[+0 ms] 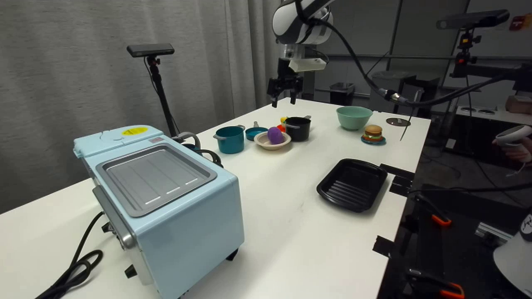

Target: Pick the purple object on the plate and put it on the table

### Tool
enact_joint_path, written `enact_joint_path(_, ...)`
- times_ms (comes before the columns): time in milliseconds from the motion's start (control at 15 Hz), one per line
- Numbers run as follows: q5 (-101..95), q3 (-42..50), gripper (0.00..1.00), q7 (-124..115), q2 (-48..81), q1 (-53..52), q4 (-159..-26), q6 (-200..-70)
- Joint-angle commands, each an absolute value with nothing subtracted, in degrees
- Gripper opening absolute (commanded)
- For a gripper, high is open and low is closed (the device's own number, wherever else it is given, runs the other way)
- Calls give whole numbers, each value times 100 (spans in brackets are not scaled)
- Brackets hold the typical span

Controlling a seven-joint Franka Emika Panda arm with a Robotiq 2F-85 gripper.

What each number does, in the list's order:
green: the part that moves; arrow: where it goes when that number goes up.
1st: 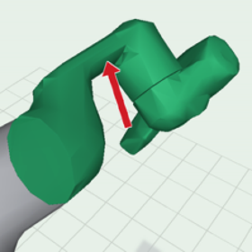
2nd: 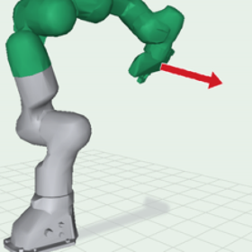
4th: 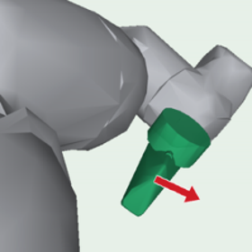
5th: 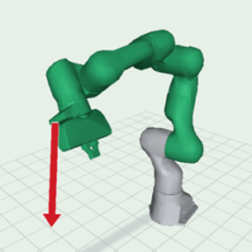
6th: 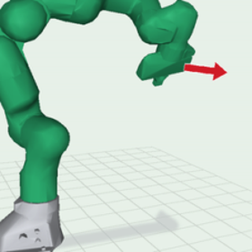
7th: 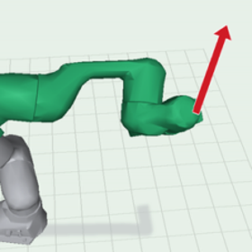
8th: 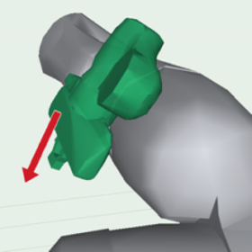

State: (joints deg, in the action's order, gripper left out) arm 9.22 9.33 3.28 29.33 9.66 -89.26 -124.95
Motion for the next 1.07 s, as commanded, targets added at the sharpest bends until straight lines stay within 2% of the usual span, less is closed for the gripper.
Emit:
enact_joint_path(0, 906, 781, 100, 94, 4092, 1223, -7525, -12333)
enact_joint_path(533, 640, 774, 100, -220, 5553, 1213, -6251, -12401)
enact_joint_path(600, 613, 769, 95, -270, 5687, 1194, -6150, -12404)
enact_joint_path(667, 583, 762, 85, -307, 5796, 1180, -6062, -12405)
enact_joint_path(733, 548, 755, 71, -344, 5891, 1164, -5993, -12431)
enact_joint_path(800, 517, 748, 68, -370, 5975, 1153, -5907, -12418)
enact_joint_path(1000, 482, 724, 45, -439, 6041, 1124, -5837, -12453)
